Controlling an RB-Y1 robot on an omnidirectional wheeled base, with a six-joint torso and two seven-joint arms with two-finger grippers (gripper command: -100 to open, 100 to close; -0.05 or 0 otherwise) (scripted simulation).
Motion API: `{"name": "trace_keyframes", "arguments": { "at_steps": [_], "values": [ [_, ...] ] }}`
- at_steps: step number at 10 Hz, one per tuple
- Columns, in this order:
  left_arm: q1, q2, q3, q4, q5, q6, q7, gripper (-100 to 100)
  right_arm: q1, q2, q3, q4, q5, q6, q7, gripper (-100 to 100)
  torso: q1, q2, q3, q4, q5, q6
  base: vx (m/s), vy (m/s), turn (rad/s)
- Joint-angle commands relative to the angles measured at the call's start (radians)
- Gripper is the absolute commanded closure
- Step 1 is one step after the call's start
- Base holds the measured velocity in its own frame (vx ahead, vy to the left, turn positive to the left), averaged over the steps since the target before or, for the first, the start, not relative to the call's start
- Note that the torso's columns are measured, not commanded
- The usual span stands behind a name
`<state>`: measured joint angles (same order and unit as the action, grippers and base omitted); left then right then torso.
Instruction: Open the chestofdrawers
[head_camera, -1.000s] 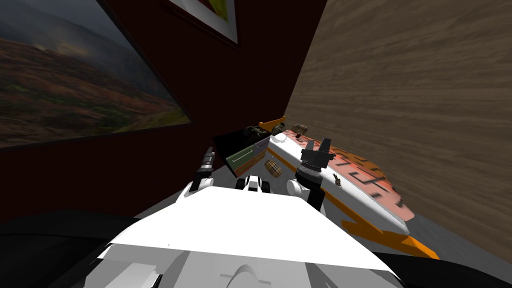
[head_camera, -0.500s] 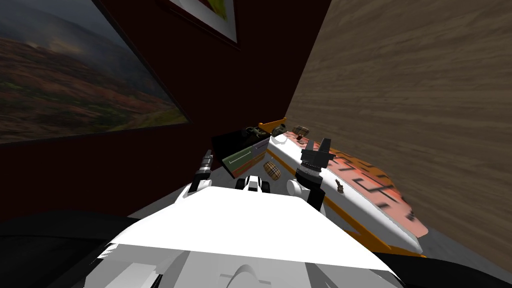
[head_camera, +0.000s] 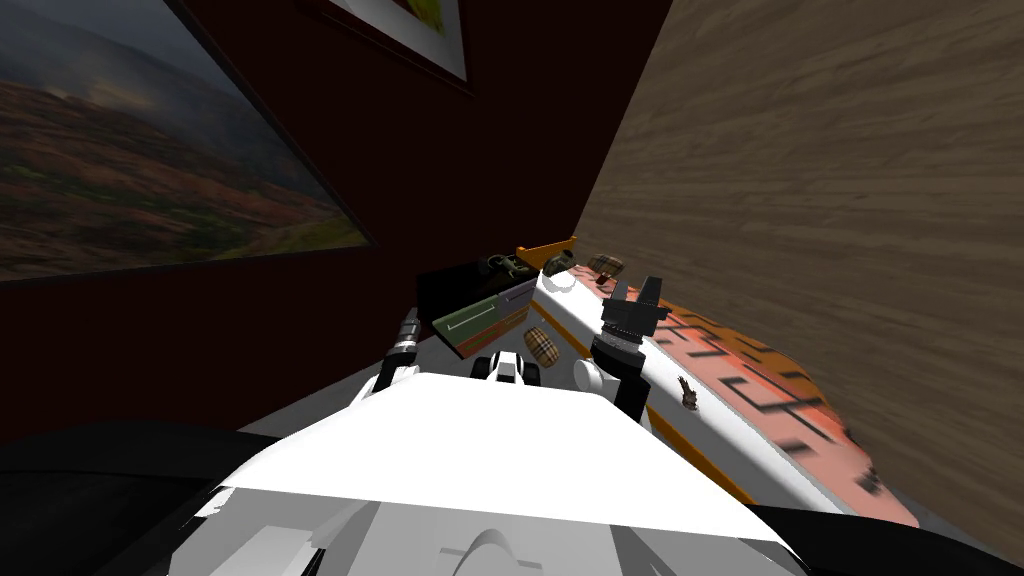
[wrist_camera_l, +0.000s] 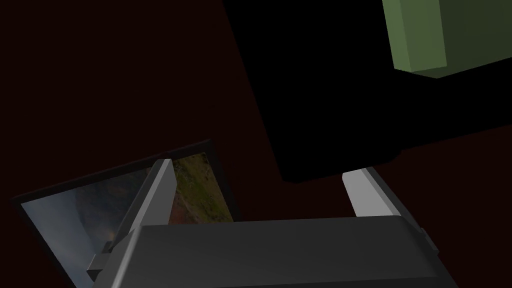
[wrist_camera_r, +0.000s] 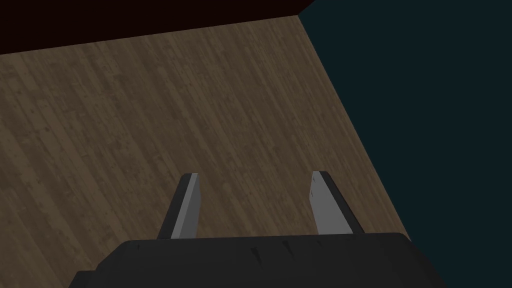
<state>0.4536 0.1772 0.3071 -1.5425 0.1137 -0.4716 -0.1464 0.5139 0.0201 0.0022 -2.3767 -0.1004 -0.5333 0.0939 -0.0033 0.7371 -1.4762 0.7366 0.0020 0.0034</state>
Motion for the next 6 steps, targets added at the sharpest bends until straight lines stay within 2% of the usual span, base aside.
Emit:
{"name": "trace_keyframes", "arguments": {
  "at_steps": [1,2,6],
  "values": [
    [-0.021,-0.011,0.011,0.068,0.001,0.0,-0.003,-100,0.0,0.0,0.0,0.0,0.0,0.0,0.0,0,0.002,0.0,0.0,-0.001,0.003,0.003,0.075,-0.073,0.051],
    [-0.021,-0.011,0.011,0.068,0.001,0.0,-0.003,-100,0.0,0.0,0.0,0.0,0.0,0.0,0.0,0,0.002,-0.003,-0.001,-0.002,0.004,0.004,0.049,-0.058,0.046],
    [-0.035,-0.054,0.048,0.18,0.009,-0.003,-0.003,-100,0.0,0.0,0.0,0.0,0.0,0.0,0.0,0,-0.003,-0.006,-0.002,-0.004,0.006,0.006,0.076,-0.12,0.086]
  ]
}}
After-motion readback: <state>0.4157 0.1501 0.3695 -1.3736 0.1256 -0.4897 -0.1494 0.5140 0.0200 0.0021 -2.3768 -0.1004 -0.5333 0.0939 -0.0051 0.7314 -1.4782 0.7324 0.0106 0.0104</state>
